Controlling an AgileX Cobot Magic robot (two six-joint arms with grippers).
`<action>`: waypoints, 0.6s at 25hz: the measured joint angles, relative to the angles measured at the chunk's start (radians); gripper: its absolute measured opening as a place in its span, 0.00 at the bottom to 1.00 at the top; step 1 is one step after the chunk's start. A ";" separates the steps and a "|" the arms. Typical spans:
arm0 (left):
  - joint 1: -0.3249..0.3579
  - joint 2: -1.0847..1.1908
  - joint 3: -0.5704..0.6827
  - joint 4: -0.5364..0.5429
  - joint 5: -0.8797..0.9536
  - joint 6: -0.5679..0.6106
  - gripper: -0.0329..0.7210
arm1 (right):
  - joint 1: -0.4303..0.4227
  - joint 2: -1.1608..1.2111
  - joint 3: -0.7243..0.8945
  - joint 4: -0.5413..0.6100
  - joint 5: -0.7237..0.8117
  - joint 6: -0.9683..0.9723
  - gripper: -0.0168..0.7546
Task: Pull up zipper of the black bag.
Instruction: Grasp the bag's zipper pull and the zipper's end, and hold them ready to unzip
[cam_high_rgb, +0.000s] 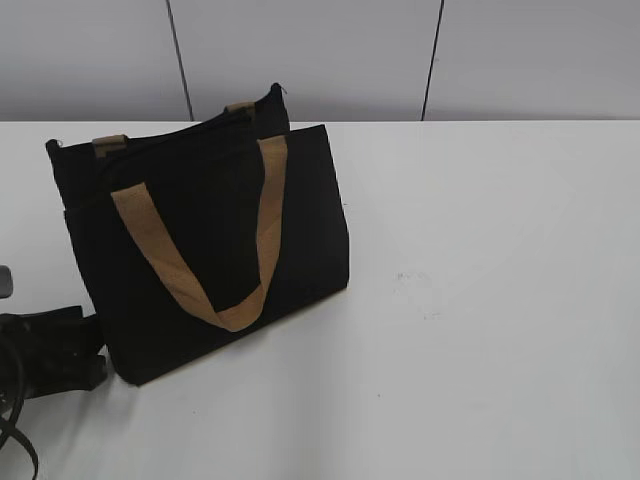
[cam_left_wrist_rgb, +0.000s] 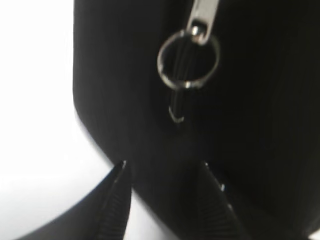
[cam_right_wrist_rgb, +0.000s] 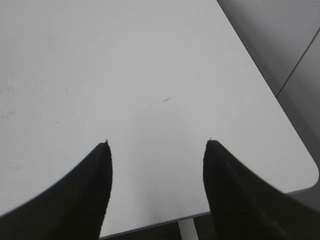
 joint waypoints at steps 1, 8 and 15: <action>0.000 -0.014 0.000 -0.001 0.000 0.000 0.48 | 0.000 0.000 0.000 0.000 0.000 0.000 0.61; 0.000 -0.035 0.010 -0.009 -0.002 0.000 0.59 | 0.000 0.000 0.000 0.000 0.000 0.000 0.61; 0.000 -0.035 -0.017 -0.010 -0.002 0.000 0.57 | 0.000 0.000 0.000 0.000 0.000 0.001 0.61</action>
